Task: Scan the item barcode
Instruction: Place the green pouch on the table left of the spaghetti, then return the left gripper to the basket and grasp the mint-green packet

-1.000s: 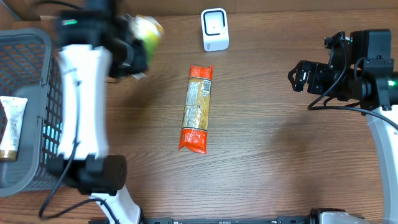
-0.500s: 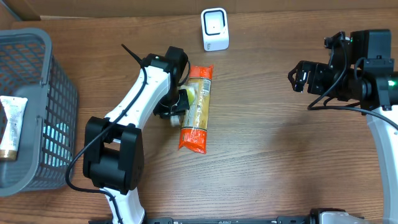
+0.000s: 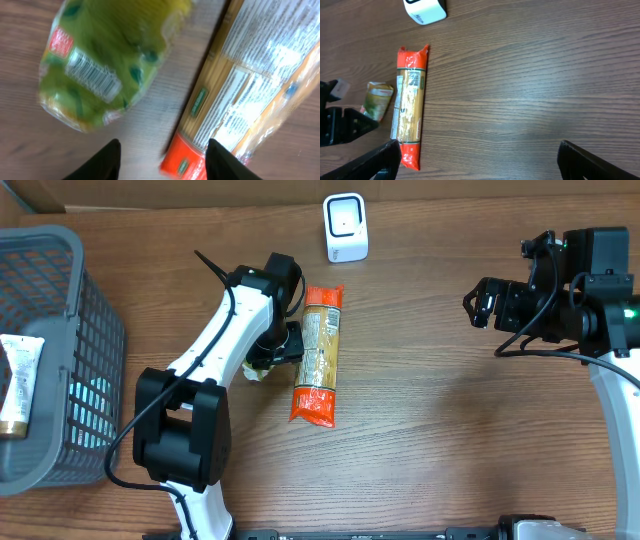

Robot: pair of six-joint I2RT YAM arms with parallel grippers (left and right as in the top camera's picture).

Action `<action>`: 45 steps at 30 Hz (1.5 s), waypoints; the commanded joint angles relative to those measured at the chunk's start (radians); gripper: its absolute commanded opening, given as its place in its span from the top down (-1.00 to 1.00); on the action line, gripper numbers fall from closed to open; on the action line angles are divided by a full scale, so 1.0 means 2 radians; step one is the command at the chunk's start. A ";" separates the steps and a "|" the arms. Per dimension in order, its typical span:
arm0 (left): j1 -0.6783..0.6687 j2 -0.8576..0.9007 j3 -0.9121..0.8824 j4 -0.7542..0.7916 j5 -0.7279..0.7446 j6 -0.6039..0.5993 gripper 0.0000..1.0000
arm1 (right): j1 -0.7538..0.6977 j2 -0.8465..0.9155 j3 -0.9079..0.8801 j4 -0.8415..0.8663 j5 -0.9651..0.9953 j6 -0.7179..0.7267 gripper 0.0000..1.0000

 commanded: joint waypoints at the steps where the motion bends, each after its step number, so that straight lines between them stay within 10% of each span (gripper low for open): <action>1: 0.018 -0.010 0.092 -0.051 -0.007 0.051 0.14 | -0.001 -0.001 0.013 0.001 -0.002 -0.001 -1.00; 14: 0.161 -0.059 0.458 -0.239 -0.032 0.083 0.17 | -0.001 -0.001 0.013 0.002 -0.002 -0.001 -1.00; 29: 0.619 -0.178 0.327 -0.217 0.050 0.095 0.05 | -0.001 -0.001 0.013 0.000 -0.002 -0.001 -1.00; 45: 0.677 -0.175 0.082 -0.044 0.085 0.116 0.03 | -0.001 -0.001 0.013 0.000 -0.002 -0.001 -1.00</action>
